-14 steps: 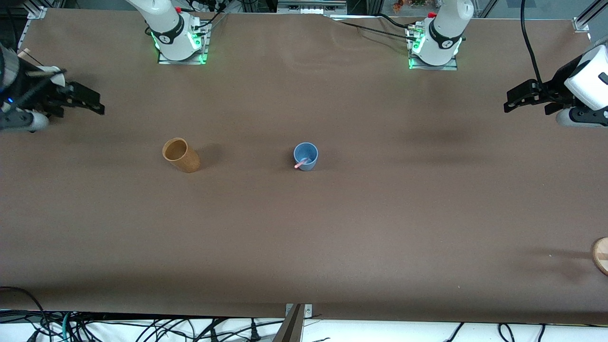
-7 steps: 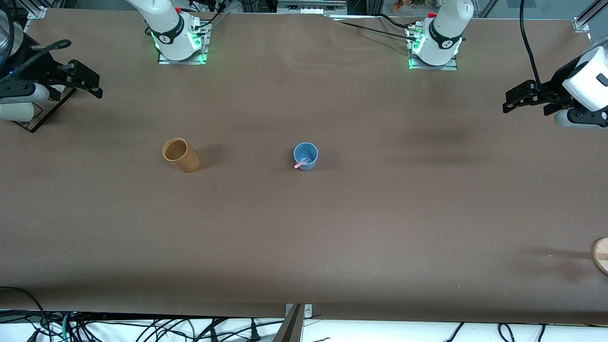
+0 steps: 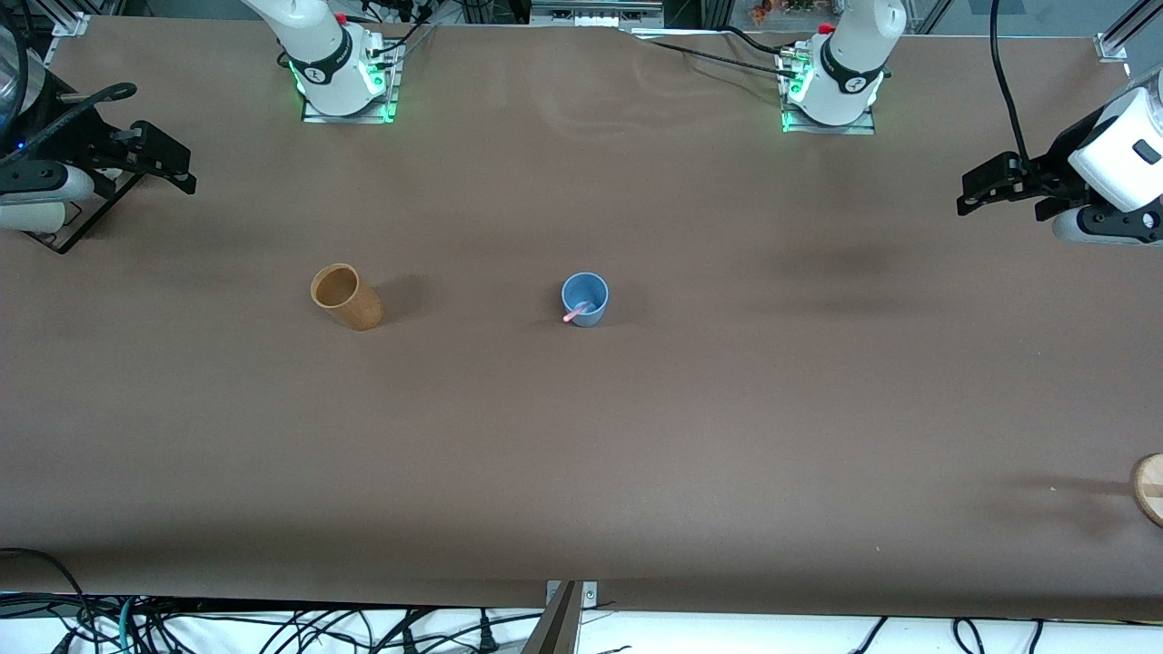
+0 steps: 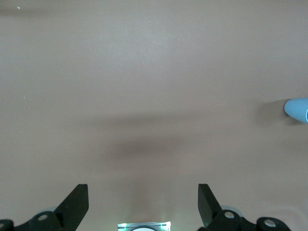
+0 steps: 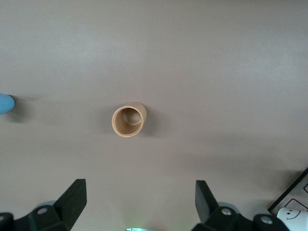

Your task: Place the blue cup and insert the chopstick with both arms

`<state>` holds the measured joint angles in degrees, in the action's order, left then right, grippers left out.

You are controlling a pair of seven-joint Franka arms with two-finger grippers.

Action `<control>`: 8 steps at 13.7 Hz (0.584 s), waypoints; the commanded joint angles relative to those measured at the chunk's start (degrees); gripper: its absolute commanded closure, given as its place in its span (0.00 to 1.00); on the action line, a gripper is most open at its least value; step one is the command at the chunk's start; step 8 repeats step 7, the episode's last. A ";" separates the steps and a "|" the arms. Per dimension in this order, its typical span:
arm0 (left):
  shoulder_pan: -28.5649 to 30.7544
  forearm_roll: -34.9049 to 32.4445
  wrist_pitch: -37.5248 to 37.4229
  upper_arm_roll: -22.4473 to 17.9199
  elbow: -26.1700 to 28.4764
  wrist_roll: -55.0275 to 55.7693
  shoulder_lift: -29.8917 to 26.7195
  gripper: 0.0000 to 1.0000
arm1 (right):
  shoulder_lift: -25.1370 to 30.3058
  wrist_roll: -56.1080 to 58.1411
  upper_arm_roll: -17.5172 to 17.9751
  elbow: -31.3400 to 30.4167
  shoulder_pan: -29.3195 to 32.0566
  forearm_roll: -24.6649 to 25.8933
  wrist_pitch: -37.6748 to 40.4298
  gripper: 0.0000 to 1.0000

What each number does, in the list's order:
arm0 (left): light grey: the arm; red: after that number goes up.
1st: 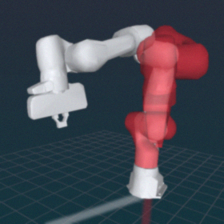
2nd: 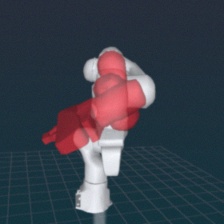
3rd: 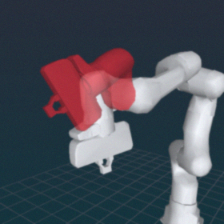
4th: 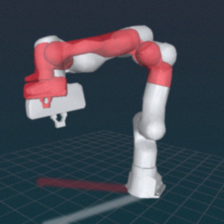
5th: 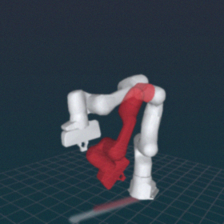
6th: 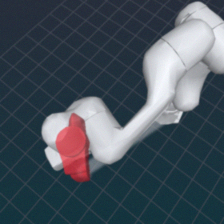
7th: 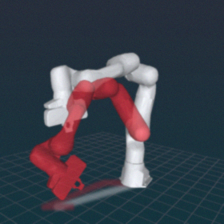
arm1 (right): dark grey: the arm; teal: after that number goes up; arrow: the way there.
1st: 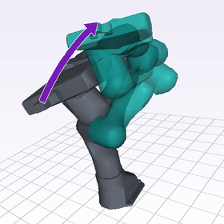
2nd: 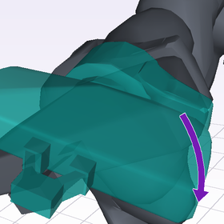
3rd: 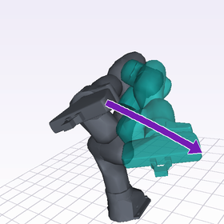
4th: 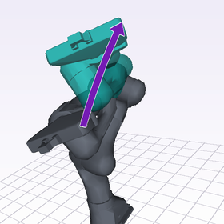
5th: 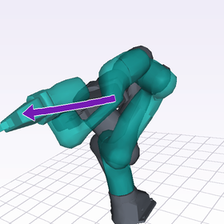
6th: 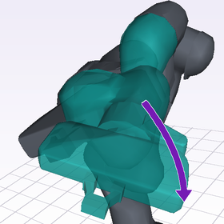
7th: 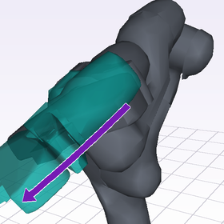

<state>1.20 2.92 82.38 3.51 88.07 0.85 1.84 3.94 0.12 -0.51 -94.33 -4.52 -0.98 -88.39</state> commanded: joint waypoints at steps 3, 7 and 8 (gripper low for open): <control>-0.14 -1.77 -0.47 0.36 -1.94 -1.03 0.89 0.00 | -0.69 0.93 0.68 1.69 0.92 0.54 0.50 0.00; -0.14 -1.77 -0.47 0.36 -1.94 -1.03 0.89 0.00 | -0.60 0.85 0.68 1.69 0.92 0.90 0.50 0.00; -0.14 -1.77 -0.47 0.36 -1.94 -1.03 0.89 0.00 | -0.60 0.85 0.68 1.69 0.92 0.90 0.50 0.00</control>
